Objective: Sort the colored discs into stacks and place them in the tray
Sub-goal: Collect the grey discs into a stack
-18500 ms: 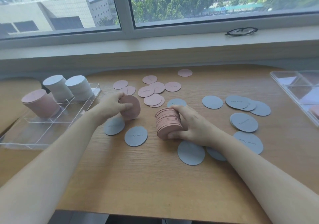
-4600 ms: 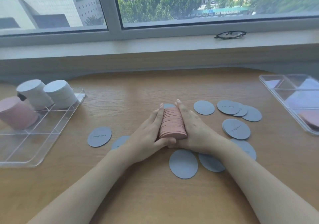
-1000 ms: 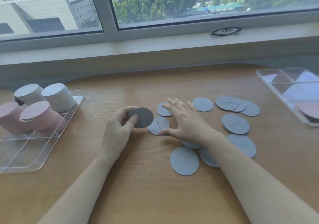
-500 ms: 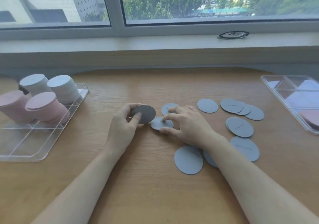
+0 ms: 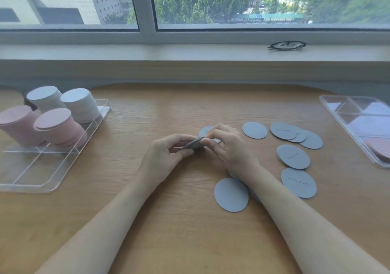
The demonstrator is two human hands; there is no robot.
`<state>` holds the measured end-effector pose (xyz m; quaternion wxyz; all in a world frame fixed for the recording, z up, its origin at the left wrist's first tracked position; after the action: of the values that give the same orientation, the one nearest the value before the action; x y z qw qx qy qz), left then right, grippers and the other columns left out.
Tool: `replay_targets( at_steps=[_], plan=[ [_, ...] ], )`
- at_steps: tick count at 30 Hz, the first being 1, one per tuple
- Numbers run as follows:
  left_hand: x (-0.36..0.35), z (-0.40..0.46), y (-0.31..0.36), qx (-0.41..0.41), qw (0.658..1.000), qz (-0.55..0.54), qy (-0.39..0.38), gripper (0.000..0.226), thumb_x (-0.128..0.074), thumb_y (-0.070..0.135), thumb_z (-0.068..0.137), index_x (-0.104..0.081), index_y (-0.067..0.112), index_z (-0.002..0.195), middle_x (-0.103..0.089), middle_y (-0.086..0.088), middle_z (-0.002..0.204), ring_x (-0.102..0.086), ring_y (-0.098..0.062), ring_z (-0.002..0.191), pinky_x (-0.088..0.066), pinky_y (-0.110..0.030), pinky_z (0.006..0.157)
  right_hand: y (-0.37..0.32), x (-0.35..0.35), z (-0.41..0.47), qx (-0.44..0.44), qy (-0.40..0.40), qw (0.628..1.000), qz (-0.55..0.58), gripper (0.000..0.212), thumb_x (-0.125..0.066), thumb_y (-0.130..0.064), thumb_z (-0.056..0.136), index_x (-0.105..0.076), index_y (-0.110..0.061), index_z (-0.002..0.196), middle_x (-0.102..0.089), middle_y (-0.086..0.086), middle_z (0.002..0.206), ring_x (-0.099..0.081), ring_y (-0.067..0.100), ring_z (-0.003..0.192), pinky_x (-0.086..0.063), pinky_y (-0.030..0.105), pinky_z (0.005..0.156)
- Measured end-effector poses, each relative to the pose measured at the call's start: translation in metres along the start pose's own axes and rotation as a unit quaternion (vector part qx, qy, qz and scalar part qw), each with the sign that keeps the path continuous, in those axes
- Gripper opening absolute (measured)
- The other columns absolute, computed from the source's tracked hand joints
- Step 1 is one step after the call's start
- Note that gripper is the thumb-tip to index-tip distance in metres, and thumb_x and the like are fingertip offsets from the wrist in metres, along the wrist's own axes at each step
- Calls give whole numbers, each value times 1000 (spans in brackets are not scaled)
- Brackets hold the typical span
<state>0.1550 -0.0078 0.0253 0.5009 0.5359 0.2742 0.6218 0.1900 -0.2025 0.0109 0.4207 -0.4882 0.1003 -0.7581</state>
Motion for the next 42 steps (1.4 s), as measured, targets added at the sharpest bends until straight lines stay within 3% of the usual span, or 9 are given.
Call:
replay_targets(
  at_steps=[2,5,9,15,24,29,36,40,42],
  plan=[
    [0,0,-1,-3,1000,12,20,24,-71,6,89,-74,22,107,-75,13,102,-70,-6,97,-51,-16,85,0,2,0,-31,-18,999,6,44,-47,-59,89,-66,-20,96,-58,-19,97,-53,6,95,-38,30,91],
    [3,1,-4,1,998,22,61,26,-67,2,91,-73,18,111,-75,9,102,-70,-7,97,-50,-11,80,9,5,1,-78,-79,993,-40,64,-41,-70,85,-58,-21,122,-60,-10,123,-50,12,118,-35,33,102],
    [6,3,-9,10,996,35,87,32,-63,2,93,-70,18,119,-73,13,110,-66,2,104,-49,-11,85,21,5,-2,-68,-138,977,-151,57,-61,-52,91,-50,-23,138,-49,-8,144,-40,13,136,-24,38,115],
    [7,6,-21,34,996,24,82,42,-53,2,97,-64,29,128,-68,17,122,-59,-1,120,-49,-38,105,14,9,-1,-36,-113,974,-192,39,-65,-47,90,-64,-28,123,-57,-8,119,-50,14,115,-27,28,91],
    [10,7,-25,30,994,28,99,39,-52,2,98,-63,22,130,-68,14,123,-59,-3,121,-45,-37,108,7,20,-1,-59,0,997,-58,26,-52,-34,100,-66,-18,86,-61,-8,73,-54,14,68,-47,40,63],
    [4,7,-20,30,999,-20,25,39,-53,-2,98,-62,20,130,-69,7,123,-62,-10,120,-50,-41,104,-1,16,-3,-40,30,999,17,17,-60,-23,98,-70,-17,85,-53,-13,77,-50,5,71,-41,24,65],
    [-2,3,-8,11,999,-29,-27,32,-64,5,95,-67,16,124,-73,7,114,-67,-8,110,-51,-19,93,-16,17,-5,-80,15,990,112,9,-69,-16,92,-66,-14,84,-64,-1,74,-63,14,51,-52,34,58],
    [-2,3,-9,7,999,16,-27,33,-69,6,91,-69,21,121,-73,12,111,-67,-7,108,-51,-27,97,-15,18,-3,-72,-4,990,125,9,-72,-20,90,-65,-15,87,-68,-4,76,-67,13,65,-56,39,66],
    [-1,3,-12,10,1000,28,-6,32,-67,5,92,-69,22,120,-74,12,108,-69,-6,103,-52,-30,97,-4,24,0,-60,13,998,34,12,-71,-28,90,-65,-19,95,-65,-7,89,-63,10,80,-53,38,74]
  ],
)
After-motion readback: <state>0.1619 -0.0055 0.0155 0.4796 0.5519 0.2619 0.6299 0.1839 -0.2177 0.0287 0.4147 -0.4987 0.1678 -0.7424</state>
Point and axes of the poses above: each hand's wrist, its own z-axis towards the middle knuckle, its own x-axis out of the back of the hand, y = z × x, the point moved 2 cm from there along z, towards the middle knuckle
